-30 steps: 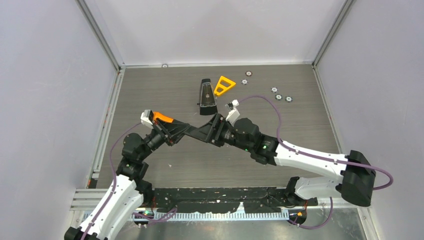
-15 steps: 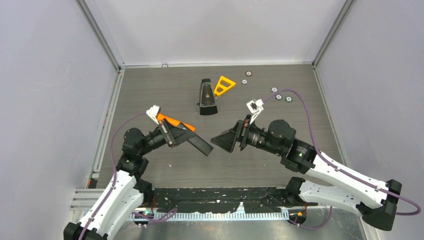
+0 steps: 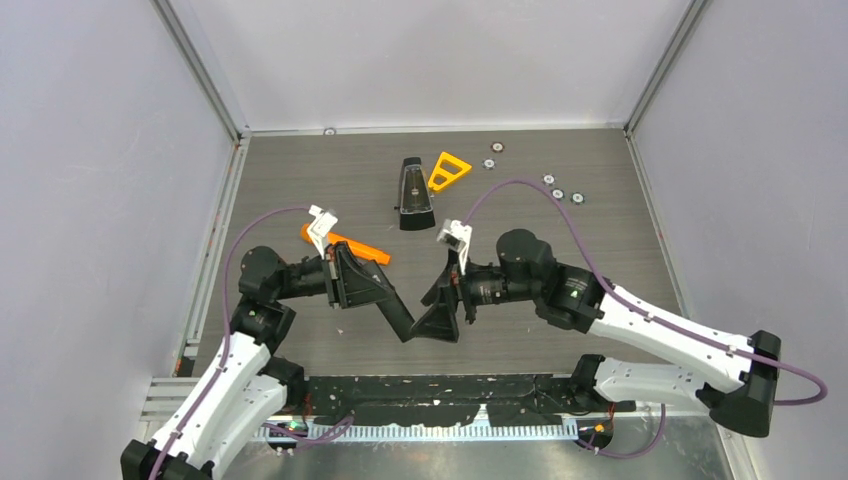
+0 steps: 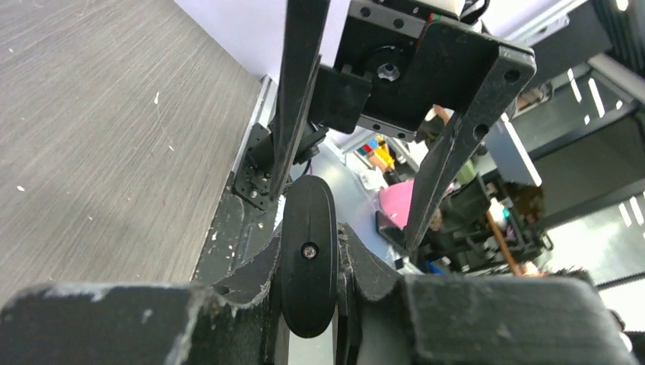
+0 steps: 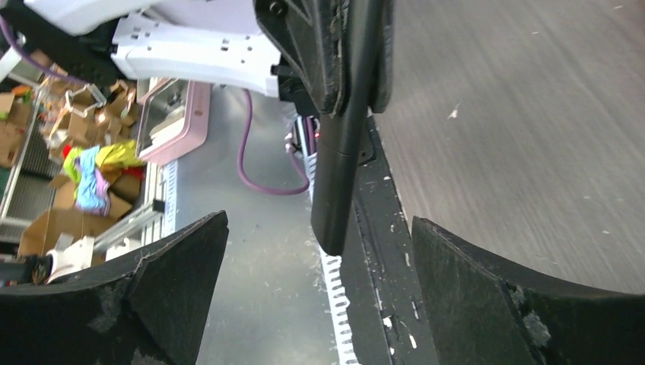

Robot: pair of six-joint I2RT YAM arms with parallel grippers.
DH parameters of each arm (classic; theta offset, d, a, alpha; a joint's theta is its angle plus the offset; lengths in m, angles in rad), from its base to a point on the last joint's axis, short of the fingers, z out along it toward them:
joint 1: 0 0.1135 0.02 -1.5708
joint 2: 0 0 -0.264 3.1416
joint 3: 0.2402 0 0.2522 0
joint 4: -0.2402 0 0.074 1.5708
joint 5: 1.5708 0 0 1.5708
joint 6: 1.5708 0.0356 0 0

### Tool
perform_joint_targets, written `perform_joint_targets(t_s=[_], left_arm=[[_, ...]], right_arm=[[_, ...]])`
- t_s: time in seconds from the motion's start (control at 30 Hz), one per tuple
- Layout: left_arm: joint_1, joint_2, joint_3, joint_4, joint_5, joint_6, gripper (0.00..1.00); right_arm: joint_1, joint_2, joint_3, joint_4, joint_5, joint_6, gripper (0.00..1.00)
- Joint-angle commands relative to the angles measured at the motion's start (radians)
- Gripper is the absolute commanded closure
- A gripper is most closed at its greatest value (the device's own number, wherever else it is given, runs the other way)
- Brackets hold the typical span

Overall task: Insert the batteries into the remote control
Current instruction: Turn over the remote control at the center of the board.

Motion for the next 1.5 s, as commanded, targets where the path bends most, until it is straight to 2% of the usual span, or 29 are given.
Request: perform_joint_targets(t_s=[0.0,0.33,0.7,0.77,0.8,0.87,0.93,1.0,1.07,1.17,1.2,1.3,1.37,1.47], left_arm=[[-0.012,-0.017,0.050,0.054,0.057,0.081,1.00],[-0.014,-0.027,0.045,0.057,0.068,0.082,1.00],[-0.015,-0.013,0.046,0.058,0.062,0.079,1.00],[-0.015,-0.012,0.046,0.057,0.061,0.078,0.99],[-0.015,-0.012,0.045,0.056,0.056,0.079,0.95],[-0.015,-0.008,0.048,0.040,0.045,0.084,0.82],[-0.015,-0.003,0.052,0.004,0.029,0.103,0.53],[-0.015,-0.001,0.063,-0.082,-0.012,0.151,0.29],[-0.015,-0.004,0.084,-0.212,-0.096,0.227,0.14],[-0.013,-0.019,0.107,-0.389,-0.270,0.306,0.03],[-0.013,-0.023,0.113,-0.447,-0.376,0.326,0.01],[-0.013,-0.034,0.125,-0.591,-0.593,0.356,0.00],[-0.013,-0.038,0.134,-0.691,-0.711,0.357,0.00],[-0.013,-0.041,0.147,-0.802,-0.847,0.355,0.01]], right_arm=[[0.057,0.060,0.050,0.067,-0.040,-0.044,0.06],[0.096,0.129,0.068,0.114,0.044,-0.046,0.32],[0.104,0.187,0.073,0.184,0.067,-0.004,0.58],[0.106,0.198,0.075,0.185,0.064,0.002,0.65],[0.105,0.202,0.074,0.185,0.065,0.010,0.71],[0.105,0.200,0.071,0.180,0.084,0.024,0.81],[0.104,0.190,0.068,0.168,0.135,0.036,0.90],[0.104,0.177,0.067,0.153,0.176,0.042,0.94],[0.104,0.160,0.066,0.131,0.226,0.043,0.95],[0.099,0.124,0.056,0.090,0.298,0.050,0.95],[0.093,0.107,0.054,0.063,0.346,0.052,0.95],[0.067,0.072,0.045,-0.020,0.455,0.073,0.95],[0.033,0.052,0.048,-0.119,0.580,0.090,0.95],[-0.063,0.058,0.069,-0.400,0.859,0.189,0.95]])
